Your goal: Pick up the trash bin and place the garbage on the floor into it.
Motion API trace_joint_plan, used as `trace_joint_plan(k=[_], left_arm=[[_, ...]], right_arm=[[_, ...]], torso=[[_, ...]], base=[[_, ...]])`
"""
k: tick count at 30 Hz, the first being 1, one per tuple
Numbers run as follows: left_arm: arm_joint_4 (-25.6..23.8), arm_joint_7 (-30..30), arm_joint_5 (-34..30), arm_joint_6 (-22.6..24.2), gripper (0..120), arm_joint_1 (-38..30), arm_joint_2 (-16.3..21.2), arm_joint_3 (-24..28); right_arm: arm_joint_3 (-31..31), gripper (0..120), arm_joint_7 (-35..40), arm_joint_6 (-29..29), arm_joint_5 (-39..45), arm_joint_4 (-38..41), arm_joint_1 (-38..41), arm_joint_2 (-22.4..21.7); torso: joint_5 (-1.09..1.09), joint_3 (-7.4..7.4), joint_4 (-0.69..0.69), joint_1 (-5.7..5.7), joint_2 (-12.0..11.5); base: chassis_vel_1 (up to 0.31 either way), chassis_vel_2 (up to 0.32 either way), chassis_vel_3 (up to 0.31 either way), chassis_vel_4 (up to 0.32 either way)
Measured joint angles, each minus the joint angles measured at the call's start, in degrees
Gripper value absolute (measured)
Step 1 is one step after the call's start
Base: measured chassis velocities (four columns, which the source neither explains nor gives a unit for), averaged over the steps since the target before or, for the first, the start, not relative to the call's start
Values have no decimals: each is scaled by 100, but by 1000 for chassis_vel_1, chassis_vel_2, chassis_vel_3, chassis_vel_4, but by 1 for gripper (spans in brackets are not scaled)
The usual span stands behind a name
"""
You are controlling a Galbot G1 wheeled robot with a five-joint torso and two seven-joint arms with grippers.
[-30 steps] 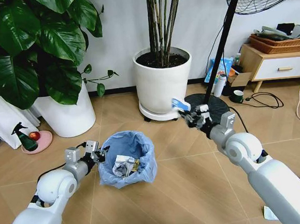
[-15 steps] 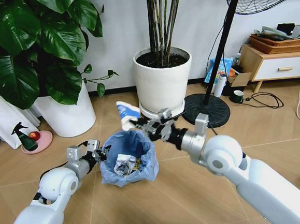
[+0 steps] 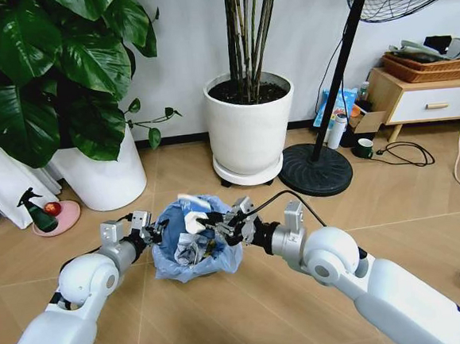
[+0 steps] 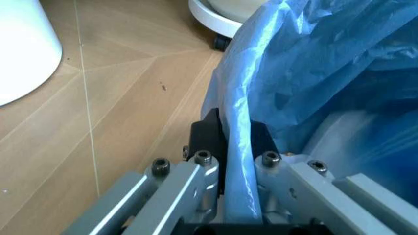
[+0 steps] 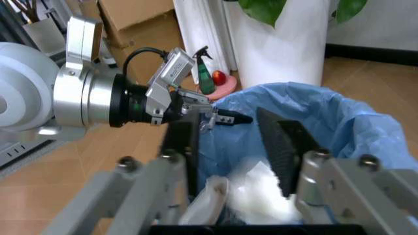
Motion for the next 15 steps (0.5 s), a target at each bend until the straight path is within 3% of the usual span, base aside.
trace_joint_plan(k=[6, 9, 10, 13, 15], left_arm=[[-3, 6, -5, 0, 1, -4, 7, -24], [-6, 6, -7, 0, 1, -4, 8, -30], [-9, 6, -7, 0, 1, -4, 9, -33], [-13, 6, -7, 0, 1, 0, 9, -40], [-23, 7, -6, -1, 1, 15, 8, -49]], right_arm=[[-28, 56, 58, 32, -28, -56, 51, 29], [-3, 59, 99, 39, -23, -56, 63, 31], [45, 69, 148, 50, -19, -54, 73, 32], [139, 75, 209, 71, -19, -45, 75, 32], [369, 86, 310, 106, -21, -16, 31, 21]], torso=[[0, 0, 0, 0, 0], [0, 0, 0, 0, 0], [0, 0, 1, 0, 0], [0, 0, 1, 0, 0], [0, 0, 1, 0, 0]], base=[[0, 0, 0, 0], [0, 0, 0, 0], [0, 0, 0, 0], [0, 0, 0, 0], [0, 0, 0, 0]])
